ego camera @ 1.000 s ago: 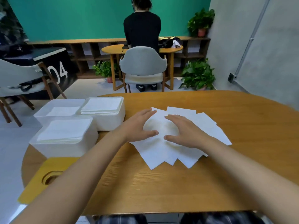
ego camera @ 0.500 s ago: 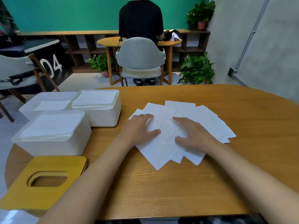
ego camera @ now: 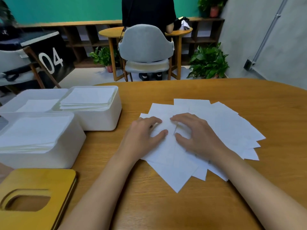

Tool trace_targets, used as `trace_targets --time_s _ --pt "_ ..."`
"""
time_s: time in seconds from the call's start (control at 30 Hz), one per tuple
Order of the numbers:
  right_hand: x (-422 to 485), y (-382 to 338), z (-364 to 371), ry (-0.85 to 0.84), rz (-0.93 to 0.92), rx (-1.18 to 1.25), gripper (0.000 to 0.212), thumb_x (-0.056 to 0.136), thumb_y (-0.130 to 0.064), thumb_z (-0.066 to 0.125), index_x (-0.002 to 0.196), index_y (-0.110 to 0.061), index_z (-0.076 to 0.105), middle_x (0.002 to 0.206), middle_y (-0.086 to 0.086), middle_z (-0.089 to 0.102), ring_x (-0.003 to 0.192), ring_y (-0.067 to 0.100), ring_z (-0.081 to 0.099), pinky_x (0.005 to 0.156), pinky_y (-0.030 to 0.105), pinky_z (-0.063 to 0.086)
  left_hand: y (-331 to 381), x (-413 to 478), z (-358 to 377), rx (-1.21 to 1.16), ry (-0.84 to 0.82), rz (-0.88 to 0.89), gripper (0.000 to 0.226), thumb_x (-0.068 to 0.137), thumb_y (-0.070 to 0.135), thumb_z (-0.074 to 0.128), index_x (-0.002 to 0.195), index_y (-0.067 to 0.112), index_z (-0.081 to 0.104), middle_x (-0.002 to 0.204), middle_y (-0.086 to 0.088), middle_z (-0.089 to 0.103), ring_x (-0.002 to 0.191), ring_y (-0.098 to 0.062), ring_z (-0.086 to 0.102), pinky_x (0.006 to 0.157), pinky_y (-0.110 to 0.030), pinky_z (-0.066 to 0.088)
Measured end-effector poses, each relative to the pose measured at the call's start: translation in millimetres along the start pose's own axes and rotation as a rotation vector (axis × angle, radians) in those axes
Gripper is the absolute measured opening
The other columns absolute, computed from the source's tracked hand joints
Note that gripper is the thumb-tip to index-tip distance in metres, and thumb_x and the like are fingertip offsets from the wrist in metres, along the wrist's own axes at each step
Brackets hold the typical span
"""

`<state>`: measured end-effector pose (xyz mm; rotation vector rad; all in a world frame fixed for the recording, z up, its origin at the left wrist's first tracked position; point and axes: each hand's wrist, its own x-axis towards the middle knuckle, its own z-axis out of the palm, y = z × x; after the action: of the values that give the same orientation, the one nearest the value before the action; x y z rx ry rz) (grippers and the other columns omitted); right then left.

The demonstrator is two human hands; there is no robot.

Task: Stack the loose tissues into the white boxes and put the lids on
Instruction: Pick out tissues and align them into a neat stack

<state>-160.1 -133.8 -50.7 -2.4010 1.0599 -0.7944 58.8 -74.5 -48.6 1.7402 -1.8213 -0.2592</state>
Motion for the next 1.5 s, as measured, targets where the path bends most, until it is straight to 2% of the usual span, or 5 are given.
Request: trace_targets --time_s 0.53,0.77,0.9,1.23,1.5 --pt "-8.7 -15.5 -9.3 0.002 0.045 0.281 0.049 0.091 -0.047 0.077 0.137 -0.042 0.060 0.116 -0.020 0.072 0.120 -0.002 0.063 0.105 0.028 0.049 4.9 -4.7 -19.3 -0.301 -0.066 0.094 0.004 0.090 0.028 0.083 0.093 0.029 0.080 0.092 0.019 0.076 0.097 -0.006 0.068 0.082 -0.016 0.044" --pt "-5.7 -21.6 -16.4 0.145 0.203 0.704 0.045 0.097 -0.008 0.072 0.125 -0.036 0.050 0.099 0.004 0.080 0.088 0.027 0.077 0.081 0.059 0.062 -1.5 0.8 -21.5 -0.537 -0.002 -0.059 0.022 0.088 0.037 0.084 0.109 0.039 0.077 0.107 0.014 0.075 0.098 -0.017 0.070 0.085 -0.044 0.060" --pt "-6.2 -19.1 -22.0 0.054 0.163 0.713 0.034 0.094 -0.005 0.074 0.115 -0.028 0.062 0.104 0.000 0.075 0.093 0.022 0.073 0.079 0.041 0.062 0.1 3.9 -18.1 -0.717 0.036 -0.120 0.027 0.091 0.017 0.082 0.115 0.027 0.075 0.097 0.014 0.075 0.084 -0.013 0.074 0.070 -0.028 0.058" --pt "-0.6 3.1 -21.4 0.302 0.254 0.528 0.036 0.092 0.002 0.068 0.108 -0.028 0.082 0.115 -0.016 0.076 0.119 0.003 0.064 0.110 0.033 0.049 -8.7 1.4 -15.7 -0.207 -0.151 -0.037 0.088 0.084 0.036 0.083 0.150 0.056 0.029 0.141 0.021 0.056 0.136 -0.003 0.047 0.109 -0.031 0.039" --pt "-0.9 7.0 -23.0 0.339 0.331 0.549 0.033 0.092 -0.004 0.072 0.105 -0.031 0.083 0.113 -0.023 0.076 0.110 -0.001 0.068 0.099 0.031 0.055 -12.7 -1.9 -20.1 -0.028 -0.094 0.099 0.039 0.089 0.027 0.077 0.125 0.039 0.069 0.112 0.034 0.066 0.099 0.003 0.063 0.085 -0.023 0.049"
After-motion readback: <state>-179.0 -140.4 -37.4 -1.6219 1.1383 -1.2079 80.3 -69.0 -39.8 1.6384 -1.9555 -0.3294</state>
